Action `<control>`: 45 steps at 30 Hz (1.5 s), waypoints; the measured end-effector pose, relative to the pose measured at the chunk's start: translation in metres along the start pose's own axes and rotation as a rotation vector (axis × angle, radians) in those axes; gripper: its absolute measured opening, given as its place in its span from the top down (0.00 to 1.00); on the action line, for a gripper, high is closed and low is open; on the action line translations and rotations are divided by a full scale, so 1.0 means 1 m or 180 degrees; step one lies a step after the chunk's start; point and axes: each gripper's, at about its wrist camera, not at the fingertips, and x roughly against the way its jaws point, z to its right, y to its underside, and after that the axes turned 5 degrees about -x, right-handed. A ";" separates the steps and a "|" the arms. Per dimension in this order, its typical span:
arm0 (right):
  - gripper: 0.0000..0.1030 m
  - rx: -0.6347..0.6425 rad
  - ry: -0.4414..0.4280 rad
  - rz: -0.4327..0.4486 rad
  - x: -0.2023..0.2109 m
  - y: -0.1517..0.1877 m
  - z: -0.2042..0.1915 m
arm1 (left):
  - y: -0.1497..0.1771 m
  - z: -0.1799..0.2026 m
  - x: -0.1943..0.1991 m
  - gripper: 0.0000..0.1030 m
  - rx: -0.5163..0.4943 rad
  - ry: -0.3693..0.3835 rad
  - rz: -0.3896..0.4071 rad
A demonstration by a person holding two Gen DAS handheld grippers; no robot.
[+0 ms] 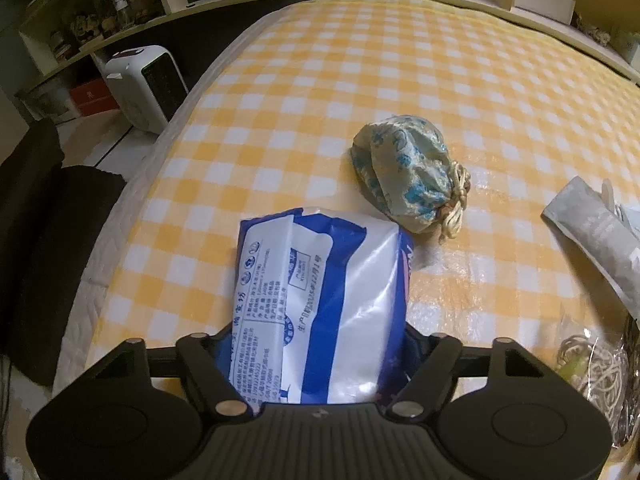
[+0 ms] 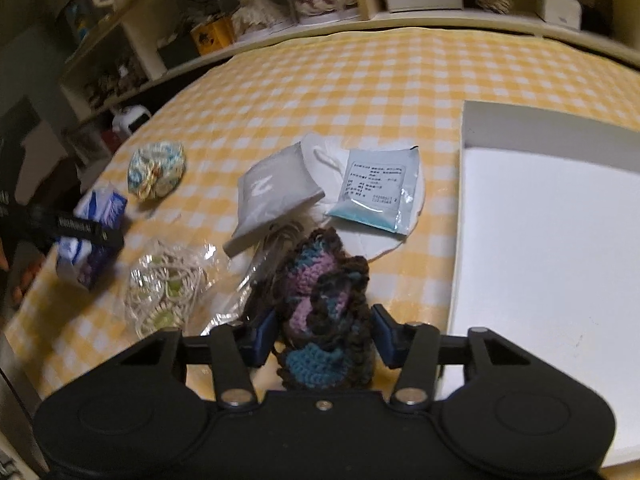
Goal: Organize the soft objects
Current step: 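Grasp the wet-wipe pack with left tool while right tool grasps the crocheted scrunchie, then carry both items to the white box and open both tools to release them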
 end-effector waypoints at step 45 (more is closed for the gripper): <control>0.69 -0.0380 -0.0029 0.1799 0.224 -0.026 0.095 | 0.019 0.192 0.198 0.32 -0.0120 0.1833 0.1235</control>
